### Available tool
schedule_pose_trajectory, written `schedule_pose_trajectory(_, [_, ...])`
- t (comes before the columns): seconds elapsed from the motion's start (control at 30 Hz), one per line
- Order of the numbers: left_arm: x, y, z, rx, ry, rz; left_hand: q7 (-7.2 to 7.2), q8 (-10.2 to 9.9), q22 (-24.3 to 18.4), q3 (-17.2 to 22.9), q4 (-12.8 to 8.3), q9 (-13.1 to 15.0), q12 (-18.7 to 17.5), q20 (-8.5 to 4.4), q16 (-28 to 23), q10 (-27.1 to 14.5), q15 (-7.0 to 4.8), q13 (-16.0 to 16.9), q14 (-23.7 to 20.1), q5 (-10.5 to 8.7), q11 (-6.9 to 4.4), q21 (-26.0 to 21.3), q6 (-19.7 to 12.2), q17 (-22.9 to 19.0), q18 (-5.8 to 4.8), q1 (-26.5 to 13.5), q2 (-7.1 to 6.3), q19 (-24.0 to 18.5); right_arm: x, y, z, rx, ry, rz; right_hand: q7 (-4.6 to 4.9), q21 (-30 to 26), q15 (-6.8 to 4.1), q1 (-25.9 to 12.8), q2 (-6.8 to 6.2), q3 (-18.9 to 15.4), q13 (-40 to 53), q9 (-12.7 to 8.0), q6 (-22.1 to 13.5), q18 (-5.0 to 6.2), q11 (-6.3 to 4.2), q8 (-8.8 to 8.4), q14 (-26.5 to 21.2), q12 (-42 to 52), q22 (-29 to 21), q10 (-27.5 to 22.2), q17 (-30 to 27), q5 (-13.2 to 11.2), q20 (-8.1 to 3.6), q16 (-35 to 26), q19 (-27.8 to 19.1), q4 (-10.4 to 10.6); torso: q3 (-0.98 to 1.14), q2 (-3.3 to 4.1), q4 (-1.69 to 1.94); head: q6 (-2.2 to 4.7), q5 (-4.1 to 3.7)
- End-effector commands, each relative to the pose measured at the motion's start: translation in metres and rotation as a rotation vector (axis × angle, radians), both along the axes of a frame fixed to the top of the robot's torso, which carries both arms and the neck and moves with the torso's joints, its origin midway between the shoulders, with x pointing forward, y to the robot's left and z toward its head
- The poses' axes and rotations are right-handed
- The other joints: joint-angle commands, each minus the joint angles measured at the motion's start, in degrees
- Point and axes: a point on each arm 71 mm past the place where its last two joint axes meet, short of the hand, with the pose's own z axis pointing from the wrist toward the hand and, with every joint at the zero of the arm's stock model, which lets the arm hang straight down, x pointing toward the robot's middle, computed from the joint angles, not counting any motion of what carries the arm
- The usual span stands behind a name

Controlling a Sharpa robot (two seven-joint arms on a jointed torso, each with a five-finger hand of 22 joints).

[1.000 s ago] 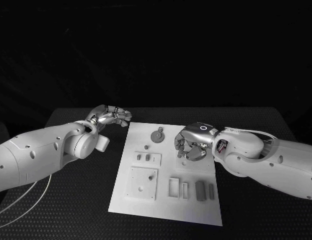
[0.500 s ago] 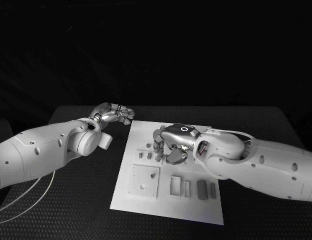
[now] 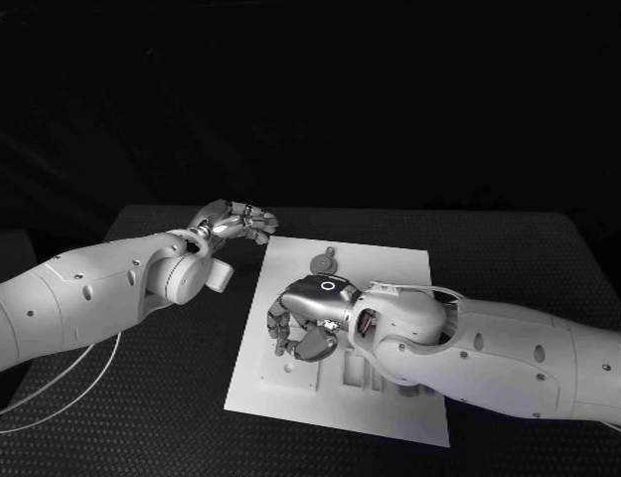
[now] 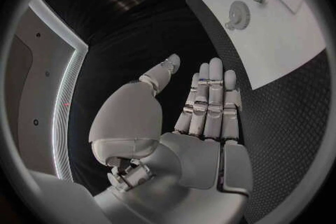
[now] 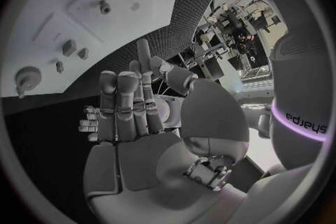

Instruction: Assemble the parts on the task board

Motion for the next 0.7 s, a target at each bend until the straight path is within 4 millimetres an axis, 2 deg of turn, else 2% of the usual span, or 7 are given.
schedule_pose_trajectory(0.03, [0.0,-0.003,0.002,-0.013,-0.007,-0.016,0.14,0.0,0.1,-0.1,0.3,-0.1,-0.3,-0.09,-0.4,0.2,-0.07,-0.1,0.4,-0.11,0.11,-0.2,-0.4,0.1,0.77,0.1,-0.1,0.3,-0.003,0.004,-0.008,-0.013,0.014,0.021,0.05,0.3,-0.7,0.5,0.67,0.4,0.6,0.3,0.0,1.81,-1.04,0.1,-0.5,0.2,0.1,2.1,0.0,0.2,-0.21,0.2,0.4,0.0,0.0,0.04,0.14,0.08,0.13])
schedule_pose_trajectory(0.1, [0.0,-0.003,0.002,-0.012,-0.007,-0.016,0.14,0.0,0.1,-0.1,0.3,-0.1,-0.3,-0.09,-0.4,0.2,-0.07,-0.1,0.4,-0.11,0.11,-0.2,-0.5,0.1,0.76,0.1,-0.1,0.3,-0.005,0.005,-0.014,-0.021,0.023,0.024,0.06,0.3,-0.7,0.5,0.69,0.4,0.6,0.3,0.0,1.81,-1.04,0.1,-0.5,0.2,0.1,2.1,0.0,0.2,-0.22,0.2,0.4,-0.1,0.02,0.06,0.12,-0.12,0.14])
schedule_pose_trajectory(0.3, [0.0,-0.004,0.002,-0.013,-0.007,-0.016,0.15,0.0,0.1,-0.2,0.5,-0.1,-0.3,-0.07,-0.5,0.2,-0.06,-0.1,0.4,-0.17,0.12,-0.3,-0.5,0.2,0.74,0.0,-0.1,0.3,-0.009,0.007,-0.027,-0.041,0.028,0.029,0.07,0.3,-0.7,0.5,0.77,0.4,0.6,0.4,-0.1,1.81,-1.04,0.09,-0.4,0.3,0.1,2.1,0.0,0.2,-0.25,0.2,0.4,-0.1,0.09,0.03,0.1,-0.04,0.6])
schedule_pose_trajectory(0.7, [0.0,-0.003,0.001,-0.011,-0.004,-0.014,0.15,0.0,0.2,-0.1,0.4,-0.1,-0.3,-0.1,-0.5,0.2,-0.08,-0.1,0.4,-0.04,0.11,-0.3,-0.5,0.4,0.77,0.2,0.0,0.4,-0.007,0.005,-0.033,-0.089,-0.049,0.026,0.05,0.4,-0.71,0.5,0.73,0.5,0.7,0.5,-0.1,1.81,-1.06,0.13,-0.4,0.4,0.2,2.0,0.0,0.2,-0.3,0.3,0.4,-0.3,0.1,0.04,0.1,-0.22,0.85])
